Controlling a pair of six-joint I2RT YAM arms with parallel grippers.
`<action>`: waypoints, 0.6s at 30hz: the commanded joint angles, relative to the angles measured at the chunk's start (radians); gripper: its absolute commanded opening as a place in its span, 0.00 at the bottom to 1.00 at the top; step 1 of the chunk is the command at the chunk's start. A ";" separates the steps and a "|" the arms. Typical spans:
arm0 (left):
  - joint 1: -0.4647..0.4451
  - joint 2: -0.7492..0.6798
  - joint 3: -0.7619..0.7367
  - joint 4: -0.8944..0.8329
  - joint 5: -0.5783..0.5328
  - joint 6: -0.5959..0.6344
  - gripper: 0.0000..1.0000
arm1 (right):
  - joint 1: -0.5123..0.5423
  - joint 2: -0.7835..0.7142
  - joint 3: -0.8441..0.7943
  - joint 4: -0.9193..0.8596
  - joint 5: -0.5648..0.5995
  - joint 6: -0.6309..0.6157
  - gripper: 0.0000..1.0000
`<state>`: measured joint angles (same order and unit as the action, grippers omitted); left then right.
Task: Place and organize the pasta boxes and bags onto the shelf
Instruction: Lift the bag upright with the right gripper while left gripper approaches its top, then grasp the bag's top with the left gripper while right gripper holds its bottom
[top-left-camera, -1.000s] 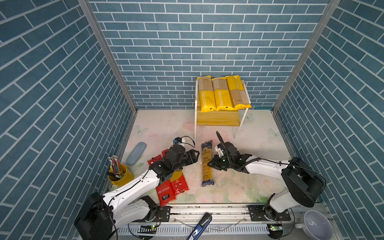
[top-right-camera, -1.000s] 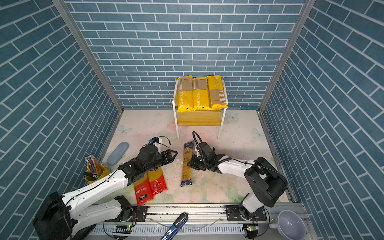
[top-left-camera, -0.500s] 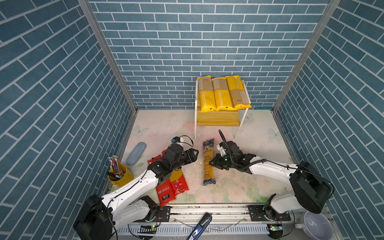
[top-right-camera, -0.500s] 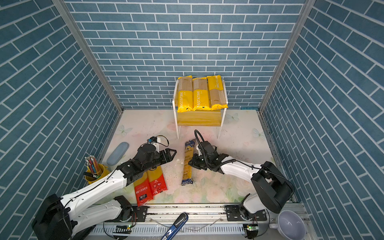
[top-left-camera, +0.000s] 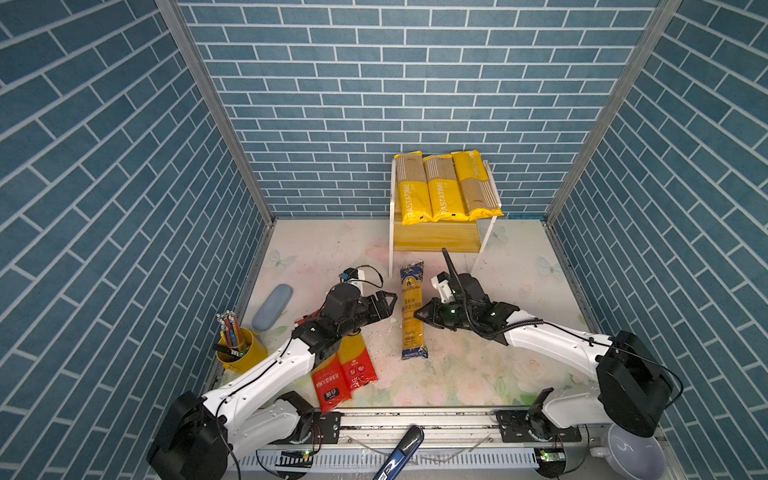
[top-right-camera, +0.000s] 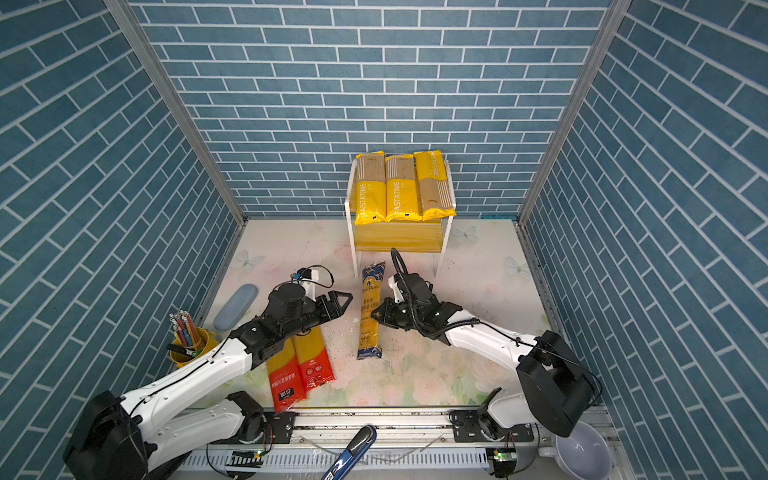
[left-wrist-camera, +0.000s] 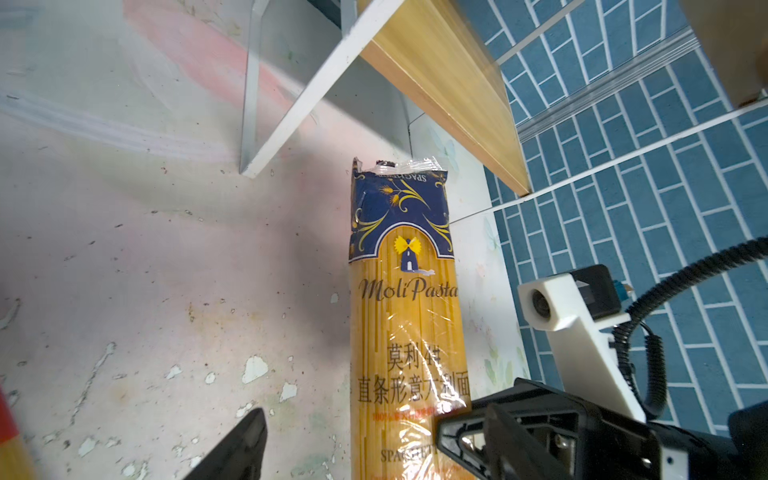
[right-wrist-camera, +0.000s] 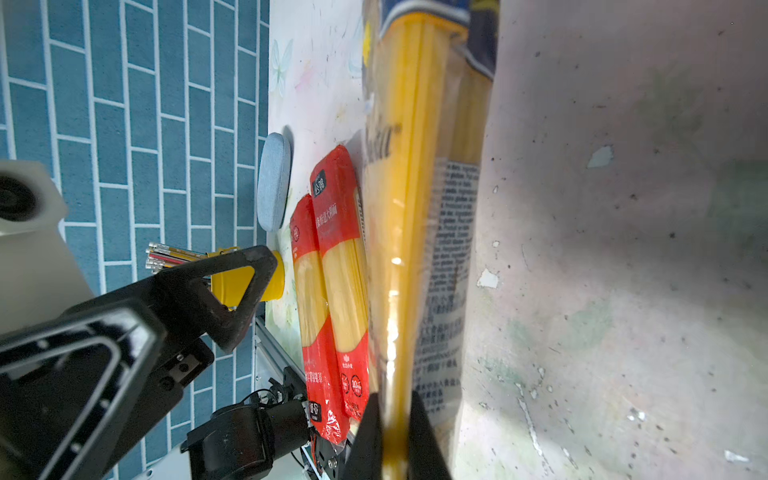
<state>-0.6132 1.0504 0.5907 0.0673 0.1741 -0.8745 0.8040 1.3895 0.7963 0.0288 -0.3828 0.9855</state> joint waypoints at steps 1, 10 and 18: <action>0.004 0.005 0.009 0.074 0.021 -0.004 0.84 | -0.001 -0.049 0.083 0.115 -0.031 -0.052 0.00; 0.004 0.018 -0.012 0.180 0.046 -0.015 0.87 | -0.002 -0.082 0.092 0.143 -0.063 -0.060 0.00; 0.004 0.061 0.003 0.228 0.091 -0.019 0.87 | -0.023 -0.139 0.072 0.145 -0.067 -0.076 0.00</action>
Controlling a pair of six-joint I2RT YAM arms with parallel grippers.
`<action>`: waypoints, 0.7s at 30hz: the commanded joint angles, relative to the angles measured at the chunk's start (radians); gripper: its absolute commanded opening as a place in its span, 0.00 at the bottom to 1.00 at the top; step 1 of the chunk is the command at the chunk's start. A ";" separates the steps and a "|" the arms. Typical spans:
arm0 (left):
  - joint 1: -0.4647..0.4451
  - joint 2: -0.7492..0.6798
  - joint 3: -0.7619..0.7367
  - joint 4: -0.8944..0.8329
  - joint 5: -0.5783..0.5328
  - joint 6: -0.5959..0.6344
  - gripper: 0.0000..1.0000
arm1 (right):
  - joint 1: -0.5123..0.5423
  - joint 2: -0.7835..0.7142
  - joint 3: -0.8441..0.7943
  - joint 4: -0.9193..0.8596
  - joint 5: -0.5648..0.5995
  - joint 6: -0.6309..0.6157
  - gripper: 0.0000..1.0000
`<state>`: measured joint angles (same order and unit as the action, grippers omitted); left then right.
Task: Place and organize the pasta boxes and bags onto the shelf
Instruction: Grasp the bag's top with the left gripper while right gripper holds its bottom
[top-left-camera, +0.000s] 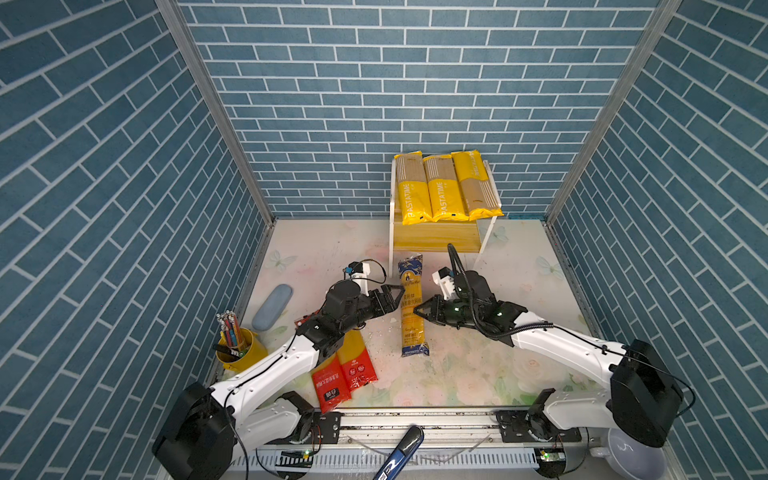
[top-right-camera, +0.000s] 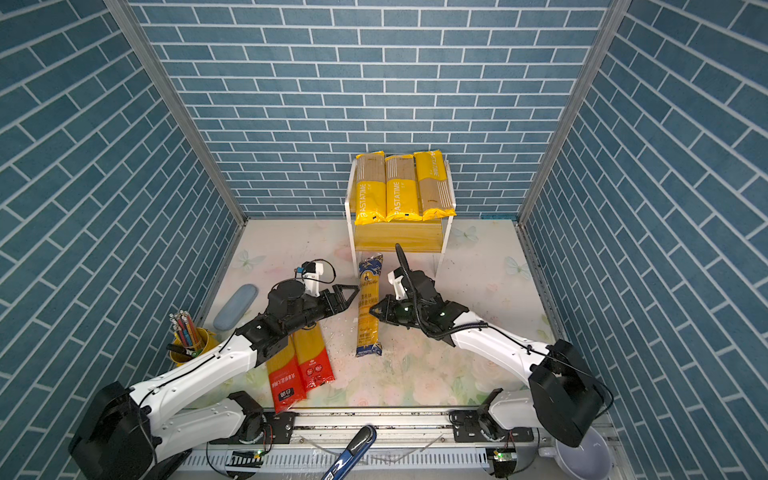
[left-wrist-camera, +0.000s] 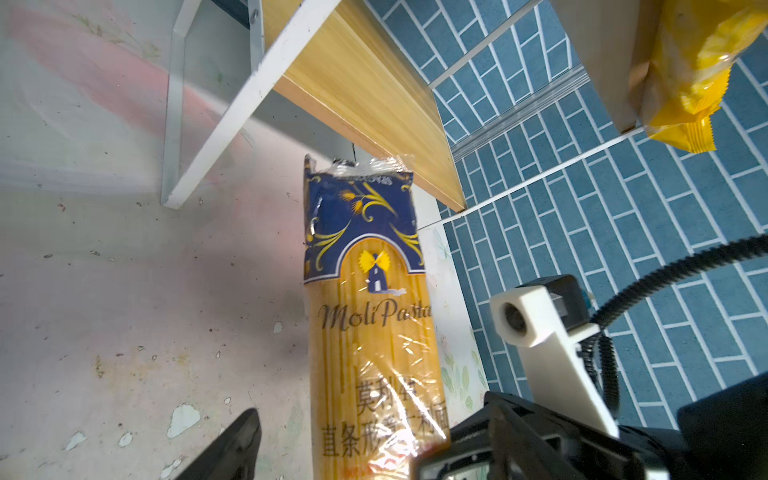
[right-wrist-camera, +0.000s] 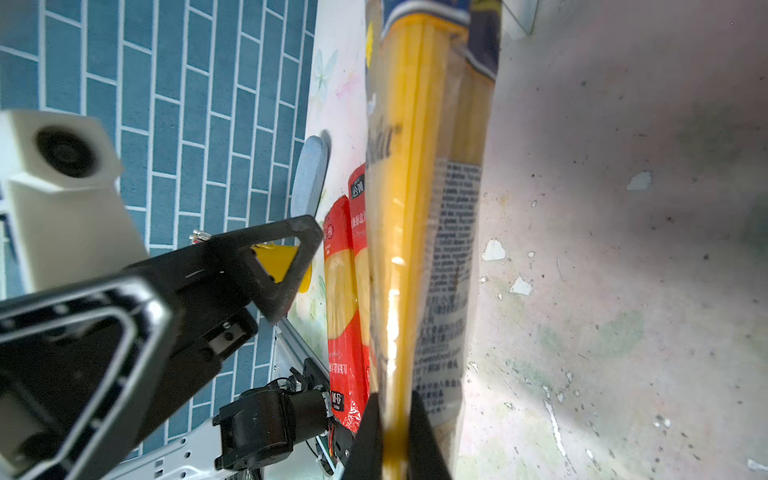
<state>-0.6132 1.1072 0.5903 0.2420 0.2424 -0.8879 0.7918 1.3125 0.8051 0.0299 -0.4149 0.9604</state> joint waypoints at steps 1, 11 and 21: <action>0.003 0.007 -0.002 0.064 0.024 -0.012 0.87 | -0.014 -0.066 0.063 0.150 -0.040 -0.049 0.00; 0.004 0.062 -0.028 0.217 0.062 -0.064 0.87 | -0.048 -0.091 0.048 0.319 -0.161 0.011 0.00; 0.025 0.176 0.012 0.432 0.152 -0.121 0.85 | -0.051 -0.089 0.035 0.464 -0.298 0.098 0.00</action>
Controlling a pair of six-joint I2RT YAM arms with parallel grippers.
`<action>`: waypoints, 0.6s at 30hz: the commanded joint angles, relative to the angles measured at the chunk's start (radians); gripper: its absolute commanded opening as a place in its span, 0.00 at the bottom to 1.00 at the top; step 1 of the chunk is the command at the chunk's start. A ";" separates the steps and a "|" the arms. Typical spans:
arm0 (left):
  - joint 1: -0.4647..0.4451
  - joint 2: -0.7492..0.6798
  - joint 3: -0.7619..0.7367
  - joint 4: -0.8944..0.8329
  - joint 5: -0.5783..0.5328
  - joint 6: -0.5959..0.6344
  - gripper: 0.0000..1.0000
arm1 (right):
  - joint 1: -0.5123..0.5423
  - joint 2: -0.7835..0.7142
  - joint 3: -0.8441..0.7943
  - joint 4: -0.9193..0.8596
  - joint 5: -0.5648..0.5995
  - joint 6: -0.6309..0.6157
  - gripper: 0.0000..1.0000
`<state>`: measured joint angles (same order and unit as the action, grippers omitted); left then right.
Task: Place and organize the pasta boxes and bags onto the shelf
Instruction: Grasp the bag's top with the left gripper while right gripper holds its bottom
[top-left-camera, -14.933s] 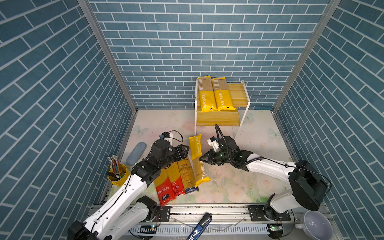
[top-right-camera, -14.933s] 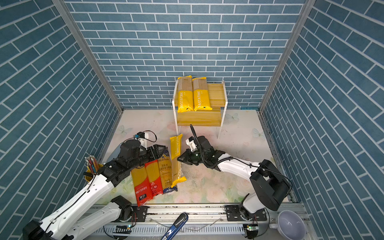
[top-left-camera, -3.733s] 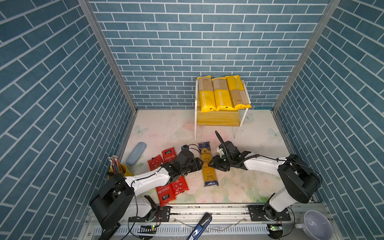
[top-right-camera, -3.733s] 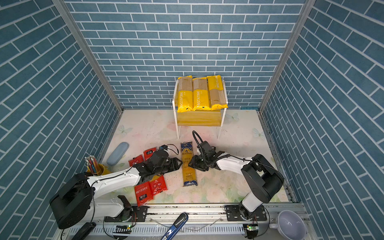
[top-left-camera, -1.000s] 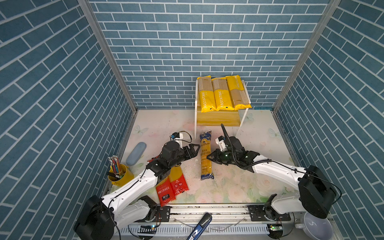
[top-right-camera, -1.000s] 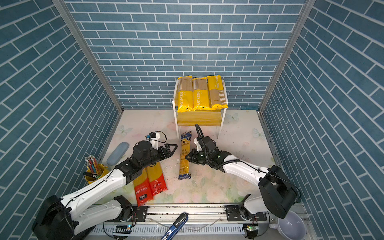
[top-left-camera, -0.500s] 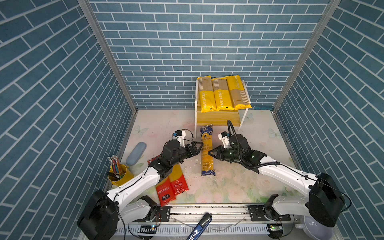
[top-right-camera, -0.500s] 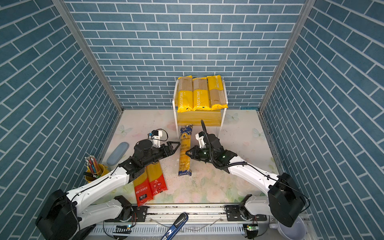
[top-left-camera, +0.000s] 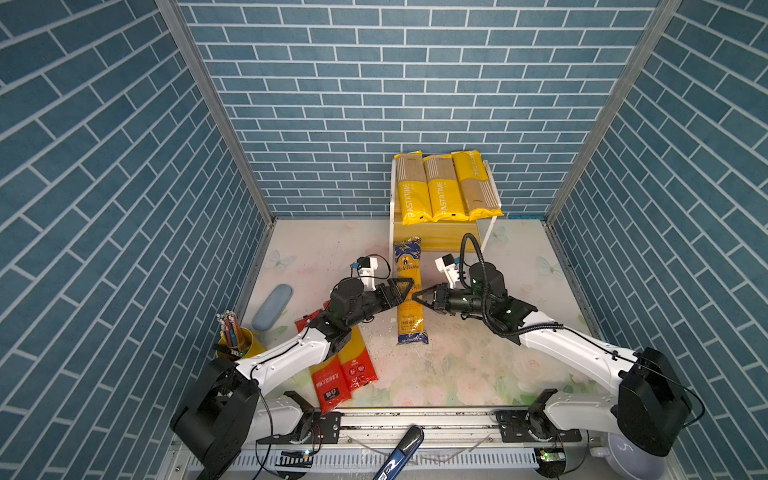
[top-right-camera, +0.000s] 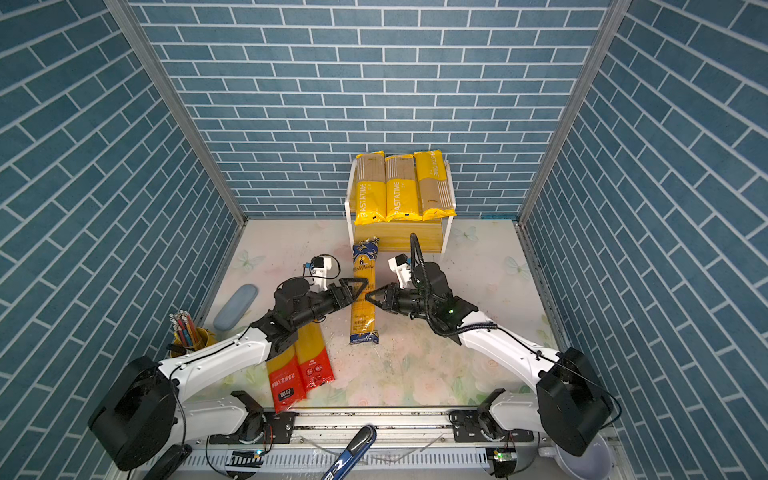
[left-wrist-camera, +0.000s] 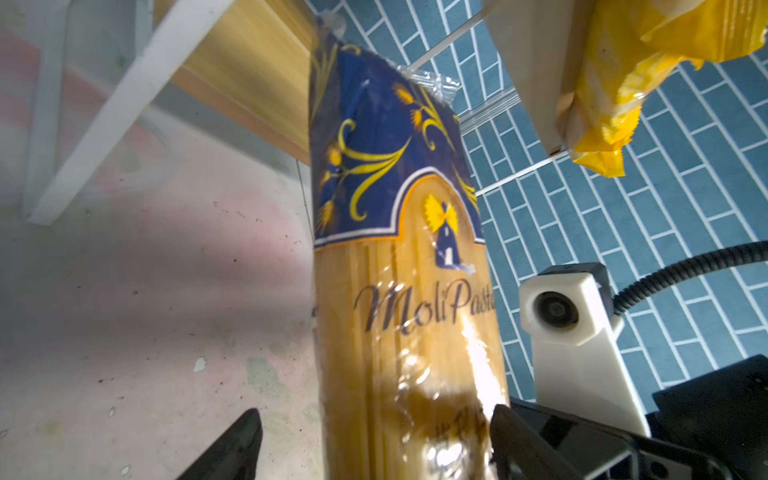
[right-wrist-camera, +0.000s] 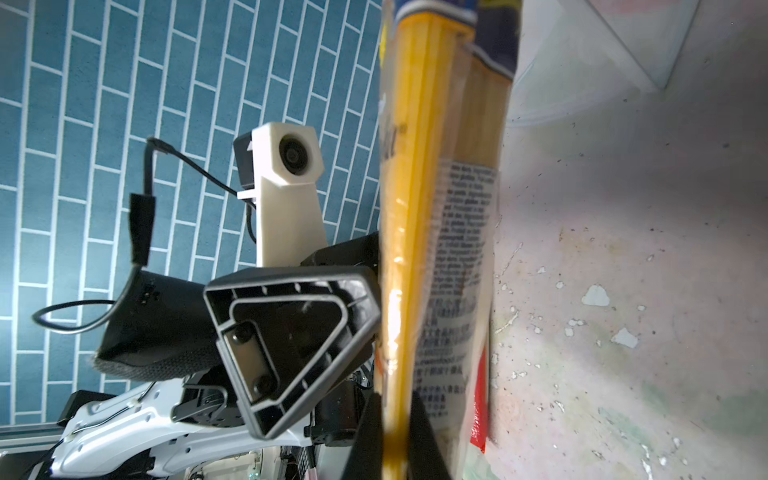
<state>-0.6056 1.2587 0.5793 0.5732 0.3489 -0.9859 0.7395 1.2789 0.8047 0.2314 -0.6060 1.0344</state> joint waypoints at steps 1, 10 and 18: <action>0.025 0.030 0.023 0.129 0.057 -0.035 0.84 | 0.000 -0.055 0.030 0.271 -0.112 0.032 0.00; 0.048 0.041 0.065 0.199 0.135 -0.076 0.60 | -0.027 -0.033 -0.039 0.440 -0.144 0.142 0.00; 0.048 0.031 0.054 0.207 0.122 -0.080 0.24 | -0.034 -0.009 -0.059 0.464 -0.121 0.177 0.03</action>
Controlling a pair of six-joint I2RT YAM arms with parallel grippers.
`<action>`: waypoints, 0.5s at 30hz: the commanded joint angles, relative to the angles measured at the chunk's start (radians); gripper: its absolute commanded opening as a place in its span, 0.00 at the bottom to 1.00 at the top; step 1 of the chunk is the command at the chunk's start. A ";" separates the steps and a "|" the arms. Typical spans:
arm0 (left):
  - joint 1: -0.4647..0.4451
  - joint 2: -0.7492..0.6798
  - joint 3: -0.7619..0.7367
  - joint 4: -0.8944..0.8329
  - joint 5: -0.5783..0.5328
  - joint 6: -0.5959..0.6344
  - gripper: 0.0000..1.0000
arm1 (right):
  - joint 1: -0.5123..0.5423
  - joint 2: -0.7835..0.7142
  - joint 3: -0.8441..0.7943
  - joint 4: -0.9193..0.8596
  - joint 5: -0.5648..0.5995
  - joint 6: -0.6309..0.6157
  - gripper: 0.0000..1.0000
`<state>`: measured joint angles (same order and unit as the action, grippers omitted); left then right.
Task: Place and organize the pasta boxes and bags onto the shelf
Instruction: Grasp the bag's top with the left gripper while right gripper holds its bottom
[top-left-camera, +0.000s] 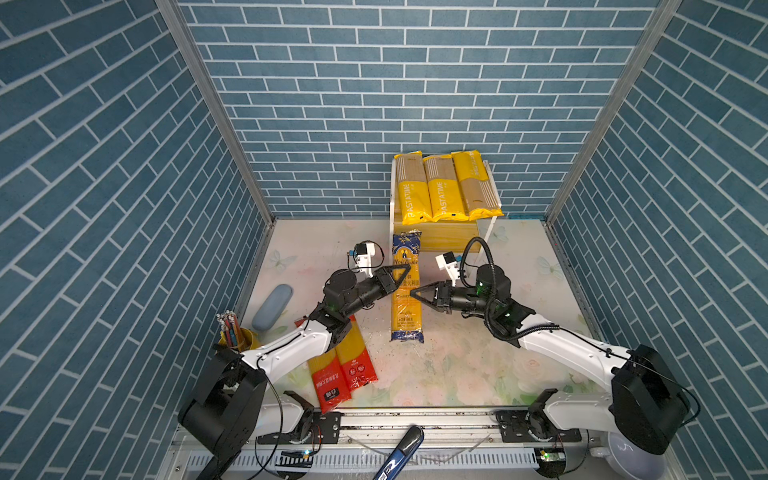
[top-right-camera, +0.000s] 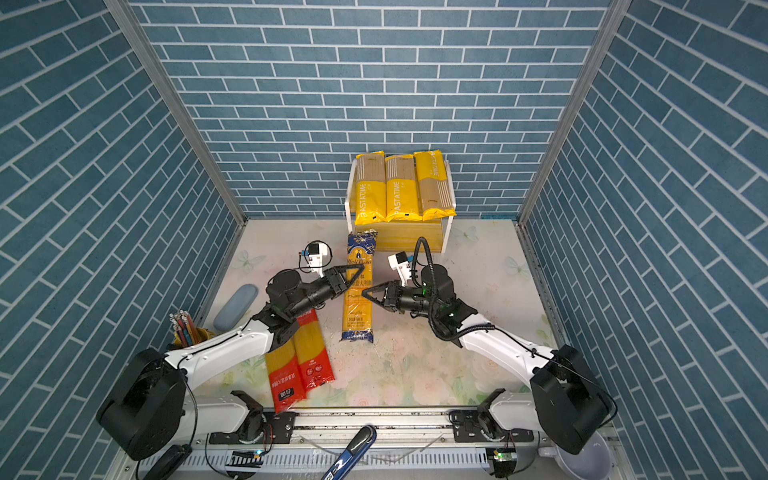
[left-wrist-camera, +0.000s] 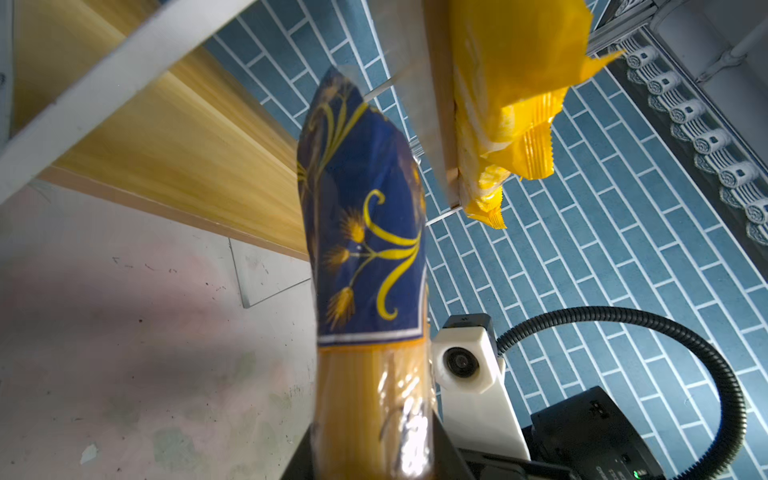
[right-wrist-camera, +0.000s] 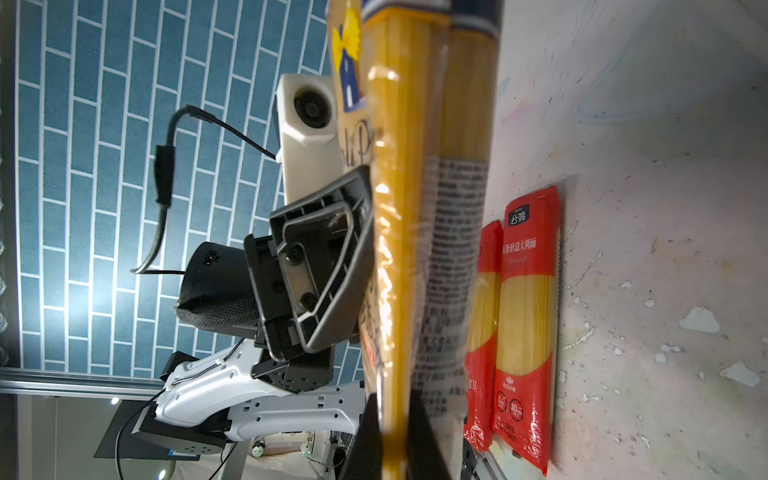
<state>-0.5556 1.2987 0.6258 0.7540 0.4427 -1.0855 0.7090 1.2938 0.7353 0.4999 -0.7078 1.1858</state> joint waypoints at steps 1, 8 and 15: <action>-0.002 -0.008 0.005 0.030 0.022 0.018 0.21 | -0.003 -0.025 0.006 0.182 -0.007 0.016 0.08; -0.002 0.018 0.010 0.057 -0.019 -0.003 0.08 | -0.002 -0.035 -0.063 0.190 0.052 0.020 0.28; -0.003 0.045 0.023 0.087 -0.046 -0.041 0.07 | 0.008 -0.034 -0.091 0.128 0.048 -0.020 0.38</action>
<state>-0.5545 1.3540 0.6235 0.7460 0.4183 -1.1046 0.7025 1.2903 0.6537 0.5732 -0.6476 1.1889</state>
